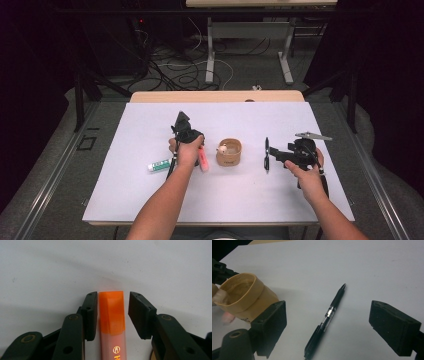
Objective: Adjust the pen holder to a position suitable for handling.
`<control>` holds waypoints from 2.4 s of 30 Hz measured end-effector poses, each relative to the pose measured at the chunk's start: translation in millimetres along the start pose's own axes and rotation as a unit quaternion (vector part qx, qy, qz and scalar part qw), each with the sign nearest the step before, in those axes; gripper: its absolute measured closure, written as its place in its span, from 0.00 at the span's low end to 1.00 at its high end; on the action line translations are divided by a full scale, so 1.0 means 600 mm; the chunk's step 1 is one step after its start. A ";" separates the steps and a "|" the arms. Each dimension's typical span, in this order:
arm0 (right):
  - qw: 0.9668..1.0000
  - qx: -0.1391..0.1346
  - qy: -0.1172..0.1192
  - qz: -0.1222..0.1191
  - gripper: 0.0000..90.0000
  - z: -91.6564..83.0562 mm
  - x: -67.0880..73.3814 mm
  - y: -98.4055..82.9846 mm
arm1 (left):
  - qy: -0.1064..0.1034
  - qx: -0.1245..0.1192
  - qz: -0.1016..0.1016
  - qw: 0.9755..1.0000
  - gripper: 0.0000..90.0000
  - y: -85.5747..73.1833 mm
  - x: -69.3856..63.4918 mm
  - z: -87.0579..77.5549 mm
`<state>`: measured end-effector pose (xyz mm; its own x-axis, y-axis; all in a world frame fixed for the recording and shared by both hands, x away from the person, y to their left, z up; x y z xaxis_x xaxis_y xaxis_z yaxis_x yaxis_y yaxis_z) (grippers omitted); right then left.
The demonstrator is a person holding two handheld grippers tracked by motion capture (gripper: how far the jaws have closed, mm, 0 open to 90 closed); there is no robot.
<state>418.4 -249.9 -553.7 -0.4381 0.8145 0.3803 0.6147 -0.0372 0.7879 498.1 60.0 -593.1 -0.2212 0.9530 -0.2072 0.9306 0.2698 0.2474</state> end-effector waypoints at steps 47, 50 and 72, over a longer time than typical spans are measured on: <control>1.000 0.008 0.010 0.012 0.16 0.006 -0.001 -0.003 | 0.095 -0.015 0.015 0.995 0.74 -0.001 -0.023 0.006; 1.000 0.008 0.010 0.011 0.16 0.006 -0.002 -0.003 | 0.081 -0.010 0.009 0.997 0.74 0.000 -0.021 0.004; 1.000 0.006 0.008 0.015 0.16 0.004 -0.006 -0.003 | 0.013 -0.023 0.032 0.999 0.74 -0.005 -0.010 -0.016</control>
<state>420.4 -251.4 -557.6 -0.4295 0.8036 0.4120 0.6359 -0.0548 0.7698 493.5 55.0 -583.5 -0.1705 0.9716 -0.1642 0.9284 0.2143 0.3035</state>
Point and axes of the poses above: each handheld gripper's, and its own axes: z roughly forward along the jaws, y roughly out of its top, x roughly to its left, the point moved 7 cm from there along z, roughly forward along the jaws, and after that the axes turned 10 degrees about y, right-handed, at the moved point
